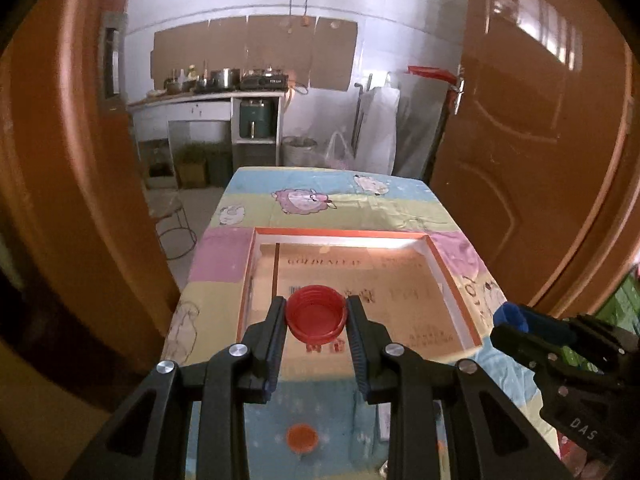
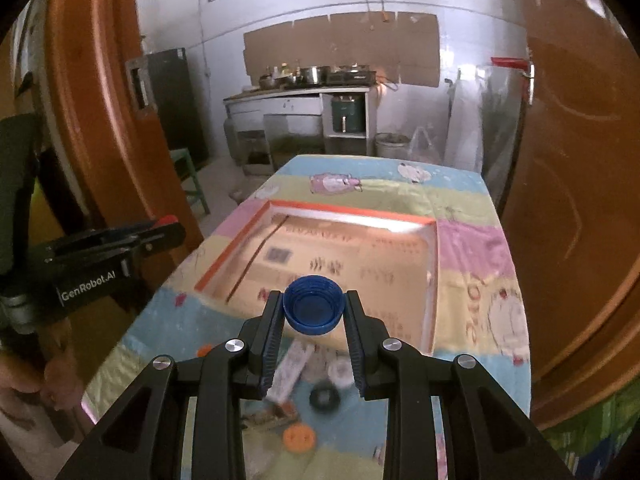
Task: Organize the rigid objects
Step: 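Carry the red and blue caps with both tools over the cardboard tray, then lower both caps into the tray and open both tools, then move both open tools back toward the remaining items beside the tray, then grasp the orange cap with the left tool while the right tool grasps the glitter tube, then carry the orange cap and glitter tube with both tools into the tray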
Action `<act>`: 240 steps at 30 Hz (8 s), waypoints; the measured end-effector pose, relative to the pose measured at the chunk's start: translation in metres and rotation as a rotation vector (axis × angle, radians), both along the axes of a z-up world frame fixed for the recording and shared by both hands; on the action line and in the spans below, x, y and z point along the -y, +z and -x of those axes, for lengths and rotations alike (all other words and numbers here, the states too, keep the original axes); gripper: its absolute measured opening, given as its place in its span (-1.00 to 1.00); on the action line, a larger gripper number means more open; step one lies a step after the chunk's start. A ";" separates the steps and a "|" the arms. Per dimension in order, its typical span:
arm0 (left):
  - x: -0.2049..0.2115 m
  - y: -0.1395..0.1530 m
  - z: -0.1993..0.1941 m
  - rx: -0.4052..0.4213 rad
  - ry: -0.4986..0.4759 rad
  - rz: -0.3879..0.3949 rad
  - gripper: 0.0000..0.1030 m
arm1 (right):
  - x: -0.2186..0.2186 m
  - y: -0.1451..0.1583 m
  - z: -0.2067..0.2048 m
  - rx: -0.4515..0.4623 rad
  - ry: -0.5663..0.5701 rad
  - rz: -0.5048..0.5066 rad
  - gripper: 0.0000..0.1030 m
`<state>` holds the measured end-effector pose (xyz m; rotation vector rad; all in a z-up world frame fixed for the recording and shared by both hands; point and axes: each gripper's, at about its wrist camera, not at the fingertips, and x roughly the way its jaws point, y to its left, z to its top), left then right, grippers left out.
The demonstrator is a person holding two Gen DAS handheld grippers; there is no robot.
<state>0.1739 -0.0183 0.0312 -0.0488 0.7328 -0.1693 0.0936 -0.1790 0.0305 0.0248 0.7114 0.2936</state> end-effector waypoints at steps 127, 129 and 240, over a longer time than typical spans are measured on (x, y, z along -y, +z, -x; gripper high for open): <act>-0.011 -0.016 -0.008 0.070 0.066 -0.087 -0.21 | 0.003 -0.040 -0.062 -0.169 -0.114 0.040 0.02; -0.010 -0.013 0.001 0.086 0.064 -0.093 -0.21 | 0.002 -0.038 -0.054 -0.157 -0.116 0.042 0.02; -0.011 -0.144 0.066 -0.110 0.005 0.007 -0.40 | -0.061 -0.143 0.107 -0.138 -0.214 0.065 -0.58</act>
